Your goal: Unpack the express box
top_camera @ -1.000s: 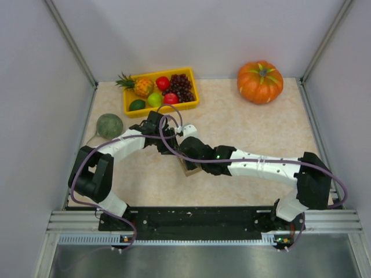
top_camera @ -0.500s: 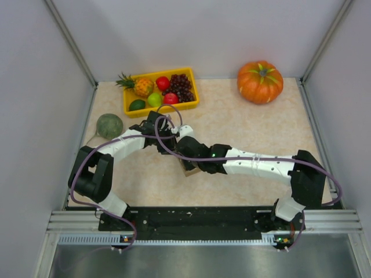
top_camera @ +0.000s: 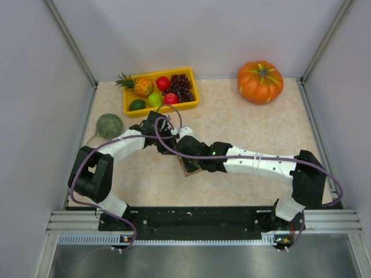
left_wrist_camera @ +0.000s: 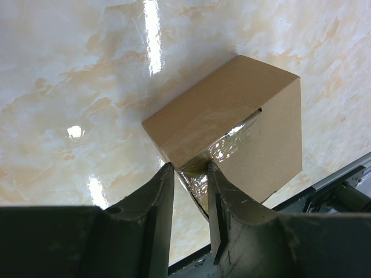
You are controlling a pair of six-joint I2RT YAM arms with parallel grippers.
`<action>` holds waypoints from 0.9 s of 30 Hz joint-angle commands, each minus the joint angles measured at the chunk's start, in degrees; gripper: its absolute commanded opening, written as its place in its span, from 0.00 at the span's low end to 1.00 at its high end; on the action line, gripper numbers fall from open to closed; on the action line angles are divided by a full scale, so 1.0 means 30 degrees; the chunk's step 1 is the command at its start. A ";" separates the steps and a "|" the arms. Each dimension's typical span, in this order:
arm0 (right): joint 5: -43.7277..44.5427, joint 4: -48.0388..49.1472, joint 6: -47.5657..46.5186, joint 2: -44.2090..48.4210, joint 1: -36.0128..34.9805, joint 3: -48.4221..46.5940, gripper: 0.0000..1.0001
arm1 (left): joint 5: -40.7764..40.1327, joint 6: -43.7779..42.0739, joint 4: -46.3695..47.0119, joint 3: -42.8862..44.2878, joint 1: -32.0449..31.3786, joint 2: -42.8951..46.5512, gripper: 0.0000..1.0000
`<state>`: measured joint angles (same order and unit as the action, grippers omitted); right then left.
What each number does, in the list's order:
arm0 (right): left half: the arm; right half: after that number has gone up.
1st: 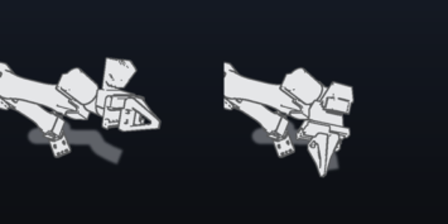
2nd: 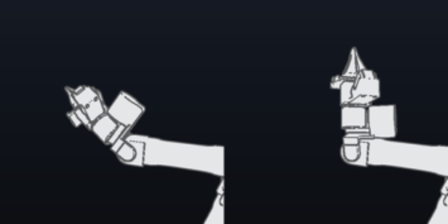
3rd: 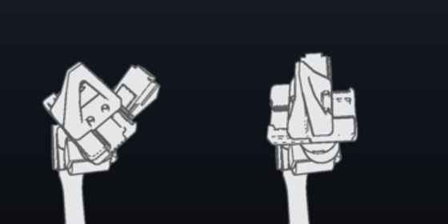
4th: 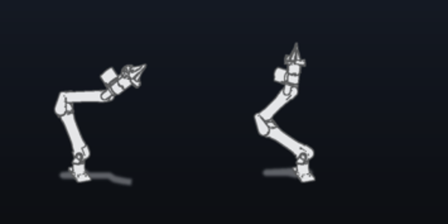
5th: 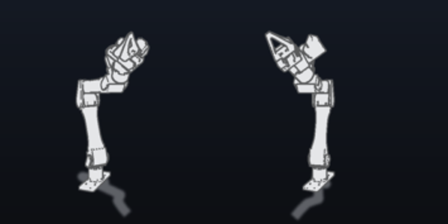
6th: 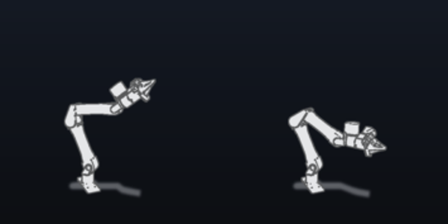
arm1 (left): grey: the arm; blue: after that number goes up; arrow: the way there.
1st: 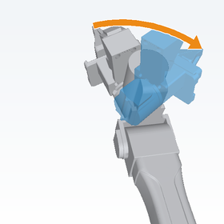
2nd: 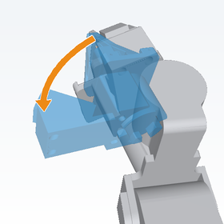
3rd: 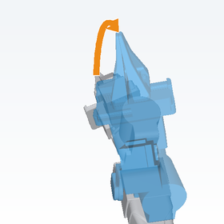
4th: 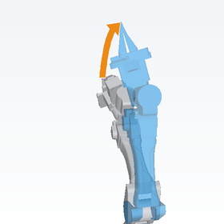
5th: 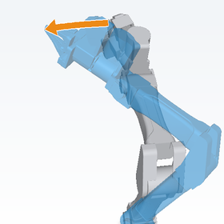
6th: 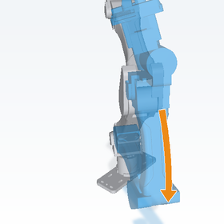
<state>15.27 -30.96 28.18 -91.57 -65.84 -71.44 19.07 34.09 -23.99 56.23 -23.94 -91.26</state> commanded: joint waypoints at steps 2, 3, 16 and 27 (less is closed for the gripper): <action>-0.1895 -0.2862 0.0302 0.0552 -0.0230 -0.0854 0.00 | -0.2636 -0.0727 -0.1408 -0.0578 0.0071 -0.0400 0.31; -0.1838 -0.3008 0.0360 0.0669 -0.0230 -0.0913 0.00 | -0.2665 -0.0727 -0.1466 -0.0578 0.0071 -0.0399 0.31; -0.2071 -0.3830 0.0508 0.0583 -0.0229 -0.1000 0.00 | -0.2695 -0.0727 -0.1496 -0.0431 0.0071 -0.0487 0.30; -0.1133 -0.3538 0.0595 0.2422 0.0003 -0.1617 0.00 | -0.1934 -0.0873 -0.1525 0.0152 0.0071 0.1005 0.43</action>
<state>10.09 -41.23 29.21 -90.72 -65.87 -72.95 18.04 34.00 -24.51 56.25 -24.01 -90.63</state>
